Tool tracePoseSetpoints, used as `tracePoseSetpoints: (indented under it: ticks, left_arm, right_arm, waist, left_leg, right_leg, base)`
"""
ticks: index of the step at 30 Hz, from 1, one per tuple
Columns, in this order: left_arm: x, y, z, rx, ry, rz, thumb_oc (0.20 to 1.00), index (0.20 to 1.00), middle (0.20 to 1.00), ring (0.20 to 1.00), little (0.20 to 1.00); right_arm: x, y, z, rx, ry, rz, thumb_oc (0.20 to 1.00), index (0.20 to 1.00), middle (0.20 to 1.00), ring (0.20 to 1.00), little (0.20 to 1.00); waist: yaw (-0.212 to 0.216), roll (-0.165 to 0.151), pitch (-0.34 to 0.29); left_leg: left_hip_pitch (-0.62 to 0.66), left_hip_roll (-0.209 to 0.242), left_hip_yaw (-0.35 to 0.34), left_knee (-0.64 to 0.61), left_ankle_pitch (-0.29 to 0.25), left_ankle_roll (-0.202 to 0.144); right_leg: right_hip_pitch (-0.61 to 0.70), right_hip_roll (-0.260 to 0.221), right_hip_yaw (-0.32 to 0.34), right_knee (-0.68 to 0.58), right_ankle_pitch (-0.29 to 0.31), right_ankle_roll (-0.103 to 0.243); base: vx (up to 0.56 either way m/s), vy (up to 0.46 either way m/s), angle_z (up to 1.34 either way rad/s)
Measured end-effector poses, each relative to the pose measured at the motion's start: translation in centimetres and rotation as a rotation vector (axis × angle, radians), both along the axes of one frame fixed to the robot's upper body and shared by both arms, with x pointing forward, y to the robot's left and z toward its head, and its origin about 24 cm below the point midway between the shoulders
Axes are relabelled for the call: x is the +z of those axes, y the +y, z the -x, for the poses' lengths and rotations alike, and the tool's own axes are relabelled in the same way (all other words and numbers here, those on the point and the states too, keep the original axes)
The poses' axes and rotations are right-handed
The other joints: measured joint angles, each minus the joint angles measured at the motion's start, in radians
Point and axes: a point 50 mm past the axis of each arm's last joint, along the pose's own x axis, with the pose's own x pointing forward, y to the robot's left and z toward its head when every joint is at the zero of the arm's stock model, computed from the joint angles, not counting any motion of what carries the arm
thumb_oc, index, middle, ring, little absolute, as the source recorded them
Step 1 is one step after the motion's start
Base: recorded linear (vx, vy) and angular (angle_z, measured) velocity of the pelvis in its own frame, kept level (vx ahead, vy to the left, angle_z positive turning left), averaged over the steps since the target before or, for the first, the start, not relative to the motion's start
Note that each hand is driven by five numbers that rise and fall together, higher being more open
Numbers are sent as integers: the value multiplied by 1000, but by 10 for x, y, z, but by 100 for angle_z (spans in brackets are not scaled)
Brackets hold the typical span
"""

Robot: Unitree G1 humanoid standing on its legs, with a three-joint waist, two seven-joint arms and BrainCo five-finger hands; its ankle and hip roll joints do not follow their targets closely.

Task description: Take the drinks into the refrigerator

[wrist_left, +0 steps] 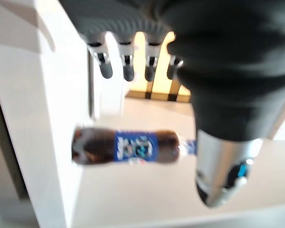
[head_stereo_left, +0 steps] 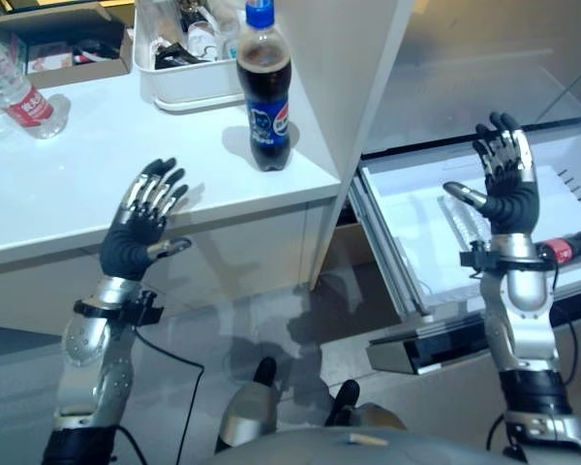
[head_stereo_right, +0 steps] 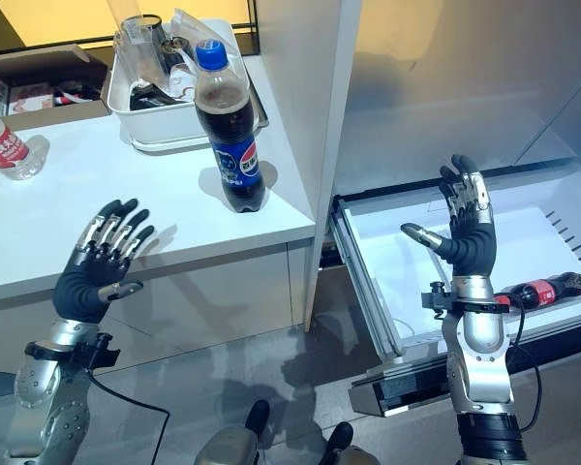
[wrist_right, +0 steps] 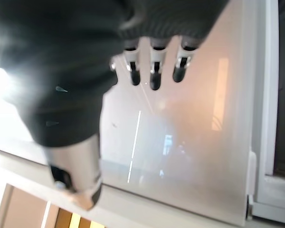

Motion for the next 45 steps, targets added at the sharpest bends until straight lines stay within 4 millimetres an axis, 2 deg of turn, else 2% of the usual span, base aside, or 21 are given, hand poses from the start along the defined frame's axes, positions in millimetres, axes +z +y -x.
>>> tracePoseSetpoints:
  ticks: [22, 29, 31, 36, 38, 40, 41, 45]
  left_arm:
    - [5, 4, -2, 131, -42, 17, 1000, 1000, 1000, 1000, 1000]
    - [-1, 8, -6, 190, -12, -27, 1000, 1000, 1000, 1000, 1000]
    - [-10, 13, -11, 235, 27, -56, 1000, 1000, 1000, 1000, 1000]
    - [-16, 27, -21, 332, 63, -76, 1000, 1000, 1000, 1000, 1000]
    - [-13, 34, -23, 373, 60, -76, 1000, 1000, 1000, 1000, 1000]
    - [-5, 40, -25, 393, 41, -103, 1000, 1000, 1000, 1000, 1000]
    - [-4, 41, -27, 395, 37, -112, 1000, 1000, 1000, 1000, 1000]
    - [15, 56, -39, 446, 7, -220, 1000, 1000, 1000, 1000, 1000]
  right_arm:
    - [-2, -1, 1, -15, 9, -3, 1000, 1000, 1000, 1000, 1000]
    - [-3, -1, 1, -15, 16, 4, 1000, 1000, 1000, 1000, 1000]
    - [-4, 0, 0, -11, 20, 7, 1000, 1000, 1000, 1000, 1000]
    - [-4, 3, -1, 7, 24, 14, 1000, 1000, 1000, 1000, 1000]
    - [-4, 4, -1, 13, 27, 17, 1000, 1000, 1000, 1000, 1000]
    - [-3, 5, -3, 21, 32, 20, 1000, 1000, 1000, 1000, 1000]
    - [-3, 6, -4, 26, 34, 21, 1000, 1000, 1000, 1000, 1000]
    - [-2, 17, -10, 89, 50, 49, 1000, 1000, 1000, 1000, 1000]
  waist:
    - [-3, -11, -7]
    - [-6, -13, -13]
    - [-7, -10, -26]
    - [-10, -11, -31]
    - [-9, -13, -33]
    - [-35, -14, -35]
    - [-34, -13, -35]
    - [-47, -10, -47]
  left_leg:
    - [33, 8, 60, -6, -7, 1]
    - [34, 10, 84, -6, -8, 1]
    - [35, 11, 93, -7, -9, 1]
    - [45, 18, 121, -9, -11, -1]
    - [53, 23, 137, -12, -12, -3]
    - [54, 24, 142, -12, -12, -3]
    - [54, 25, 145, -12, -12, -3]
    - [71, 34, 187, -22, -13, -6]
  right_leg:
    - [-15, 6, 68, 19, 3, -4]
    - [-30, 8, 91, 27, 5, -7]
    - [-35, 10, 101, 29, 6, -8]
    - [-42, 20, 129, 28, 13, -15]
    - [-43, 22, 144, 28, 16, -18]
    - [-46, 25, 150, 27, 19, -20]
    - [-47, 27, 153, 28, 19, -20]
    - [-56, 43, 190, 22, 31, -26]
  base:
    - [13, 16, -9]
    - [20, 23, -10]
    - [24, 26, -12]
    - [28, 23, -19]
    - [29, 20, -22]
    - [48, 32, -8]
    - [37, 30, -19]
    - [29, 18, -28]
